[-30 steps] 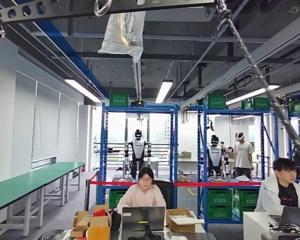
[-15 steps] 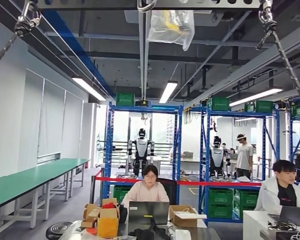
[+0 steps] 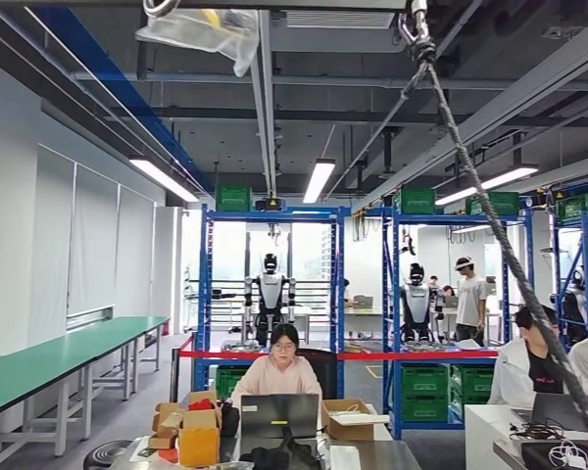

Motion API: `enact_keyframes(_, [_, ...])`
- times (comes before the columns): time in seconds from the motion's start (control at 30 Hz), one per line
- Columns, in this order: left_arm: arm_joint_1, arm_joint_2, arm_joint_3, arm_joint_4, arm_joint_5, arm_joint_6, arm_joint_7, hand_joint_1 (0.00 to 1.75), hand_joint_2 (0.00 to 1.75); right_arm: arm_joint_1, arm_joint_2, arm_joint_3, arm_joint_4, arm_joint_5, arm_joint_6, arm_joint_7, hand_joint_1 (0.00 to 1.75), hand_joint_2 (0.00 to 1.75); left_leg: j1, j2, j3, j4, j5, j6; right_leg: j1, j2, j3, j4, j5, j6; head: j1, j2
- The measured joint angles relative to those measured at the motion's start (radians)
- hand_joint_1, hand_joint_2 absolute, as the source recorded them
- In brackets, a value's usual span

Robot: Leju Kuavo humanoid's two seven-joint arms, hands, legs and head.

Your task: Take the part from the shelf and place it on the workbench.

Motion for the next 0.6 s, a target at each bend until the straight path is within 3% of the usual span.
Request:
enact_keyframes(0.03, [0.001, 0.0, 0.0, 0.0, 0.0, 0.0, 0.0, 0.0, 0.0, 0.0, 0.0, -0.004, 0.0, -0.003, -0.002, 0.002, 0.0, 0.0, 0.0, 0.0, -0.016, 0.043, -0.011, -0.001, 0.002, 0.0, -0.004, 0.002, 0.002, -0.001, 0.0, 0.0])
enact_keyframes(0.07, [0.001, 0.0, 0.0, 0.0, -0.001, 0.0, 0.0, 0.0, 0.0, 0.001, 0.0, -0.009, 0.0, -0.006, -0.004, 0.003, 0.0, 0.0, 0.0, 0.0, -0.015, 0.05, -0.002, -0.001, 0.004, 0.0, -0.008, 0.005, 0.003, -0.002, 0.0, 0.0])
enact_keyframes(0.1, [0.001, 0.0, 0.001, 0.0, -0.001, 0.0, -0.002, 0.0, 0.0, 0.001, 0.0, -0.015, 0.0, -0.011, -0.005, 0.006, 0.0, 0.0, 0.0, 0.0, 0.004, 0.016, 0.025, 0.0, 0.004, 0.001, -0.012, 0.011, 0.003, -0.001, 0.0, 0.0])
enact_keyframes(0.17, [-0.001, 0.0, 0.001, 0.0, -0.002, -0.002, -0.008, 0.0, 0.0, 0.0, -0.001, -0.025, 0.0, -0.019, -0.005, 0.01, 0.0, 0.0, 0.0, 0.0, 0.067, -0.111, 0.091, 0.002, 0.006, 0.002, -0.02, 0.027, 0.0, 0.004, 0.0, 0.0])
enact_keyframes(0.2, [-0.004, 0.0, 0.001, 0.0, -0.002, -0.003, -0.011, 0.0, 0.0, 0.0, -0.002, -0.031, 0.0, -0.022, -0.006, 0.012, 0.0, 0.0, 0.0, 0.0, 0.089, -0.164, 0.11, 0.004, 0.008, 0.002, -0.028, 0.037, -0.003, 0.008, 0.0, 0.0])
enact_keyframes(0.27, [-0.006, 0.0, 0.001, 0.0, -0.002, -0.007, -0.014, 0.0, 0.0, -0.001, -0.004, -0.041, 0.0, -0.024, -0.011, 0.017, 0.0, 0.0, -0.002, -0.001, 0.1, -0.204, 0.117, 0.011, 0.01, 0.003, -0.042, 0.051, -0.003, 0.019, 0.0, 0.0])
enact_keyframes(0.33, [-0.004, -0.001, 0.001, 0.0, -0.002, -0.011, -0.014, 0.0, 0.0, 0.0, -0.008, -0.048, 0.0, -0.024, -0.014, 0.022, 0.0, 0.87, -0.003, -0.001, 0.094, -0.206, 0.121, 0.02, 0.008, 0.004, -0.049, 0.055, 0.0, 0.028, 0.0, 0.0])
enact_keyframes(0.4, [-0.004, -0.003, 0.001, 0.0, -0.002, -0.012, -0.011, 0.0, 0.0, 0.003, -0.013, -0.055, 0.0, -0.026, -0.014, 0.027, 0.0, 1.75, 0.0, 0.0, 0.09, -0.209, 0.129, 0.032, 0.004, 0.006, -0.062, 0.09, -0.03, 0.039, 0.0, 0.0])
enact_keyframes(0.5, [-0.007, -0.007, 0.001, 0.0, 0.0, -0.014, -0.002, 0.0, 0.0, 0.005, -0.023, -0.069, 0.0, -0.03, -0.014, 0.048, 0.0, 1.75, 0.001, 0.002, 0.081, -0.21, 0.136, 0.041, -0.006, 0.008, -0.128, 0.264, -0.133, 0.056, 0.0, 0.0])
enact_keyframes(0.53, [-0.006, -0.01, 0.002, 0.001, 0.0, -0.016, 0.001, 0.0, 0.0, 0.006, -0.027, -0.072, 0.0, -0.031, -0.014, 0.059, 0.0, 1.31, 0.001, 0.003, 0.079, -0.209, 0.137, 0.042, -0.009, 0.008, -0.143, 0.31, -0.151, 0.062, 0.0, 0.0])
enact_keyframes(0.57, [-0.006, -0.014, 0.002, 0.001, 0.0, -0.018, 0.003, 0.0, 0.44, 0.007, -0.031, -0.076, 0.0, -0.031, -0.014, 0.071, 0.0, 0.87, 0.002, 0.003, 0.079, -0.209, 0.138, 0.042, -0.013, 0.008, -0.142, 0.324, -0.149, 0.07, 0.0, 0.0])
enact_keyframes(0.6, [-0.006, -0.015, 0.002, 0.001, 0.0, -0.019, 0.004, 0.0, 0.58, 0.008, -0.033, -0.077, 0.0, -0.031, -0.014, 0.078, 0.0, 0.58, 0.002, 0.004, 0.079, -0.209, 0.138, 0.043, -0.015, 0.008, -0.141, 0.328, -0.145, 0.073, 0.0, 0.0])
